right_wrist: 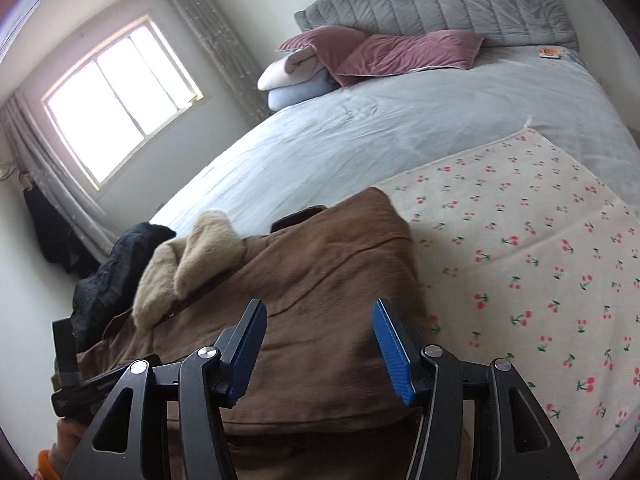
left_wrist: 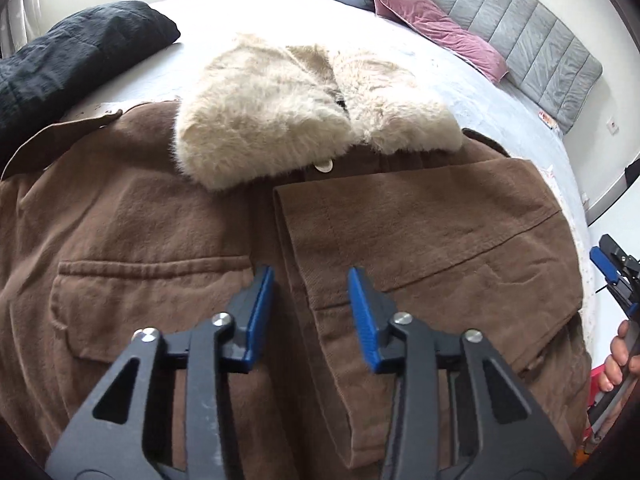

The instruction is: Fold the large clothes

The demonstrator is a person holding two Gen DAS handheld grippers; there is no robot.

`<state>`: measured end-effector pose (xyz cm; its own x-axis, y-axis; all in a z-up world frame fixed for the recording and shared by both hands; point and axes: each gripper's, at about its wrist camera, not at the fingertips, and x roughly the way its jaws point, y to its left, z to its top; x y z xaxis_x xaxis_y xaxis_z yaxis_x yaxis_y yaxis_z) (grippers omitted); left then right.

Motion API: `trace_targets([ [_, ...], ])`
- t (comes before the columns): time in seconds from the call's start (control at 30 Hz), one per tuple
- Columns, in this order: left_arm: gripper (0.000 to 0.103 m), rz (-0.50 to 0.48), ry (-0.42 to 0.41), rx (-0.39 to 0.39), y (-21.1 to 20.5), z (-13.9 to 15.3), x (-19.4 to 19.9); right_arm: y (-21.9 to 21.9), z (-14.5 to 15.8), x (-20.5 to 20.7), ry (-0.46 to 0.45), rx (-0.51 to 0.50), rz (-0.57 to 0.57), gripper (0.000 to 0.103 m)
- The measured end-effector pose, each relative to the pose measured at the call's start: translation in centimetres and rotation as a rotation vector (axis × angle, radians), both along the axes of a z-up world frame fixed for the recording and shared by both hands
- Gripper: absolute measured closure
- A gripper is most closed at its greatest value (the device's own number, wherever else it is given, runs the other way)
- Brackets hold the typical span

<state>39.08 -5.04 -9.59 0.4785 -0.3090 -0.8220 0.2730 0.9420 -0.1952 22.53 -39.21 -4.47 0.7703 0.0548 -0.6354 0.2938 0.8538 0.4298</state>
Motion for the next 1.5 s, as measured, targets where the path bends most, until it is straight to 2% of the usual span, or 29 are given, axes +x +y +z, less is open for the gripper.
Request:
trace_targets([
  [0.03, 0.094, -0.002, -0.016, 0.012, -0.4, 0.0, 0.1, -0.9, -0.4, -0.5, 0.001, 0.008, -0.018, 0.047],
  [0.07, 0.098, 0.009, -0.041, 0.041, -0.7, 0.3, -0.1, -1.5, -0.8, -0.9, -0.002, 0.02, -0.027, 0.047],
  [0.17, 0.098, 0.028, -0.172, 0.103, -1.4, 2.7, -1.6, -3.0, -1.9, -1.3, -0.012, 0.043, -0.053, 0.047],
  [0.23, 0.098, 0.074, -0.224, 0.131, -1.2, 4.1, -2.2, -3.1, -2.3, -1.3, -0.02, 0.045, -0.07, 0.048],
  [0.3, 0.096, 0.111, -0.252, 0.267, -1.7, 3.9, -1.8, -3.2, -2.8, -1.4, -0.022, 0.044, -0.075, 0.049],
  [0.33, 0.096, 0.115, -0.247, 0.342, -2.0, 3.5, -1.5, -3.0, -2.6, -1.7, -0.014, 0.033, -0.073, 0.054],
  [0.37, 0.096, 0.118, -0.238, 0.38, -1.9, 3.3, -1.4, -2.8, -2.7, -1.6, -0.002, 0.018, -0.071, 0.058],
  [0.4, 0.095, 0.115, -0.242, 0.362, -1.5, 3.6, -1.7, -2.5, -2.5, -1.7, 0.0, 0.01, -0.064, 0.066],
  [0.47, 0.082, 0.09, -0.278, 0.244, -0.8, 4.5, -3.1, -2.1, -1.9, -1.9, -0.022, -0.001, -0.025, 0.075],
  [0.5, 0.079, 0.078, -0.29, 0.189, -0.7, 4.8, -3.6, -1.9, -1.4, -2.0, -0.031, -0.01, -0.013, 0.078],
  [0.6, 0.076, -0.002, -0.242, 0.053, -1.2, 4.0, -4.6, -2.0, -1.0, -2.2, -0.042, 0.018, 0.002, 0.078],
  [0.63, 0.075, -0.039, -0.203, 0.035, -1.7, 3.2, -4.6, -2.1, -1.0, -2.3, -0.035, 0.023, 0.006, 0.078],
  [0.7, 0.075, -0.086, -0.157, 0.064, -2.8, 1.3, -5.1, -2.3, -1.7, -2.1, 0.009, 0.019, 0.021, 0.078],
  [0.77, 0.075, -0.099, -0.116, 0.113, -3.4, -0.9, -5.1, -2.6, -3.7, -1.6, 0.12, 0.024, 0.023, 0.078],
  [0.8, 0.075, -0.094, -0.135, 0.101, -3.3, -1.1, -5.3, -2.8, -5.3, -1.3, 0.204, 0.017, 0.012, 0.077],
  [0.83, 0.075, -0.091, -0.136, 0.093, -3.2, -0.9, -5.3, -3.1, -6.2, -1.4, 0.222, 0.039, 0.014, 0.077],
  [0.9, 0.066, -0.086, -0.103, 0.06, -2.9, -0.4, -5.2, -3.4, -5.9, -1.8, 0.221, 0.059, 0.009, 0.077],
  [0.97, 0.037, -0.082, -0.067, 0.023, -2.4, 0.5, -5.4, -3.4, -4.7, -2.3, 0.218, 0.056, -0.015, 0.076],
  [1.03, 0.031, -0.068, -0.058, 0.011, -1.7, 1.7, -6.1, -3.0, -3.1, -3.0, 0.206, 0.038, -0.031, 0.075],
  [1.1, 0.028, -0.054, -0.054, -0.002, -0.6, 2.9, -7.0, -2.3, -1.4, -3.8, 0.201, 0.023, -0.033, 0.071],
  [1.17, 0.022, -0.017, -0.044, -0.015, 0.9, 4.0, -8.1, -1.1, 0.4, -4.5, 0.194, 0.014, -0.023, 0.06],
  [1.23, 0.021, 0.025, -0.034, -0.03, 2.9, 5.2, -9.1, 0.5, 2.4, -5.1, 0.181, -0.018, -0.006, 0.043],
  [1.37, 0.018, 0.125, 0.005, -0.053, 7.5, 7.1, -10.9, 4.4, 5.7, -6.0, 0.183, -0.117, 0.035, 0.033],
  [1.5, 0.014, 0.271, 0.039, -0.072, 13.0, 8.2, -12.7, 7.9, 7.4, -7.1, 0.181, -0.18, 0.072, 0.026],
])
